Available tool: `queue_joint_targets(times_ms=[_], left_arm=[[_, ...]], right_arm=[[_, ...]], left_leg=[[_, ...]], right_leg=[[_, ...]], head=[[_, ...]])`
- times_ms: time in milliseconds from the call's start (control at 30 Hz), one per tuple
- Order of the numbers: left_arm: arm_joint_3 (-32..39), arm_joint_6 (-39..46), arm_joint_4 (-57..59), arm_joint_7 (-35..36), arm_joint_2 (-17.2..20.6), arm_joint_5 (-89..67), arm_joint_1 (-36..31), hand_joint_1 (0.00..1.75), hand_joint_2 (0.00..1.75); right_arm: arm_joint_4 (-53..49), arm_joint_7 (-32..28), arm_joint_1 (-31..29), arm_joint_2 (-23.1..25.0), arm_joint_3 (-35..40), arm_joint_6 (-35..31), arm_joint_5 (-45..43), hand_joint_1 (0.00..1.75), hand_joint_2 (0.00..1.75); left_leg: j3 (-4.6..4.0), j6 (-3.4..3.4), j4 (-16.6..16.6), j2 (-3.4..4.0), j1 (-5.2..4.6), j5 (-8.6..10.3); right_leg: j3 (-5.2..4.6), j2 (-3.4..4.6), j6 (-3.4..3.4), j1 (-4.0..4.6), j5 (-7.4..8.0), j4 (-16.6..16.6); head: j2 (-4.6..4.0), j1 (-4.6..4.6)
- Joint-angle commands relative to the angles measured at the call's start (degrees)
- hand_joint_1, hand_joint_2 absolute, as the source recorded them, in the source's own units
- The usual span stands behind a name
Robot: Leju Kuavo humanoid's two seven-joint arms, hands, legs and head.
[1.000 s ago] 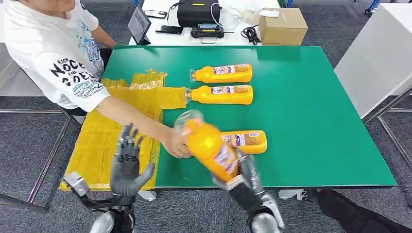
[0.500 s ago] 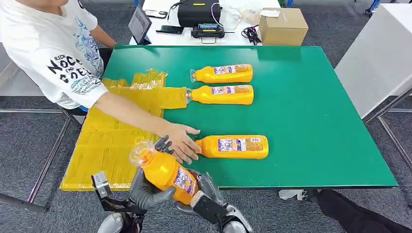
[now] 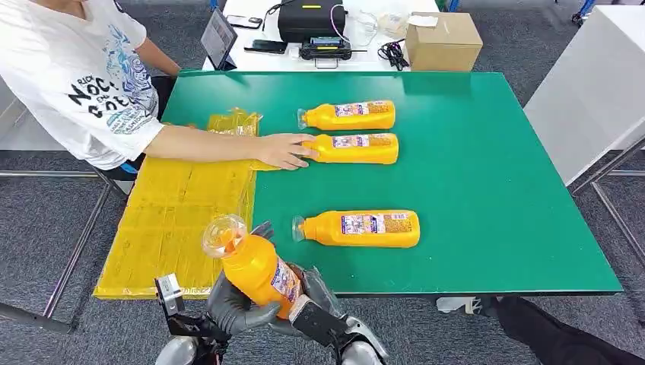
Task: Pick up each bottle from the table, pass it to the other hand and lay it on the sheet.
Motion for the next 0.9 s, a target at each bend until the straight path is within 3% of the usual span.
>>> queue_joint_targets(times_ms=[33, 333, 467, 500, 533, 900], left_arm=[[-2.2, 0.0, 3.4, 0.2, 1.6, -0.3, -1.8, 0.0, 1.75], [-1.5, 1.1, 3.1, 0.1, 1.3, -1.2, -1.5, 0.0, 1.75], [-0.9, -2.2, 3.6, -0.5, 0.8, 0.6, -1.9, 0.03, 1.75], [-0.8, -2.9, 3.8, -0.6, 0.7, 1.2, -1.9, 0.51, 1.75], [-0.6, -2.8, 4.0, -0.6, 0.6, 1.3, -1.9, 1.71, 1.75], [0.1, -9.7, 7.2, 0.6, 0.1, 8.8, -3.1, 1.75, 1.75]], right_arm=[[4.2, 0.4, -2.7, 0.0, 1.8, 0.2, 0.0, 1.75, 1.75], [4.4, 0.9, -2.9, -0.2, 2.6, 0.1, 1.2, 1.75, 1.75], [7.3, 2.6, -4.3, -1.4, 4.4, -0.2, 4.3, 1.75, 1.75], [7.6, 2.6, -4.4, -1.6, 4.0, -0.2, 4.2, 1.75, 1.75], [7.9, 2.6, -4.5, -1.9, 4.1, 0.0, 4.5, 1.75, 1.75], [12.1, 3.2, -4.8, -1.9, 4.8, 0.7, 7.4, 1.75, 1.75]], left_leg=[[0.2, -0.08, 0.0, 0.09, 0.05, -0.05], [0.19, -0.08, 0.0, 0.1, 0.05, -0.06], [0.11, -0.05, 0.0, 0.07, 0.03, -0.02], [0.27, -0.1, 0.0, 0.11, 0.08, -0.09], [0.22, -0.07, -0.1, 0.07, 0.04, -0.05], [0.32, -0.1, 0.0, 0.02, 0.1, -0.09]], right_leg=[[0.18, 0.06, -0.11, 0.06, -0.03, -0.1], [0.16, 0.06, -0.1, 0.06, -0.03, 0.0], [0.09, 0.04, -0.06, 0.04, 0.0, -0.1], [0.27, 0.07, -0.13, 0.09, -0.04, -0.1], [0.2, 0.04, -0.09, 0.06, -0.02, -0.1], [0.32, -0.07, -0.13, 0.12, -0.1, -0.1]], head=[[0.0, 0.02], [0.0, 0.0], [0.0, 0.02], [0.0, 0.02], [0.0, 0.02], [0.0, 0.0]])
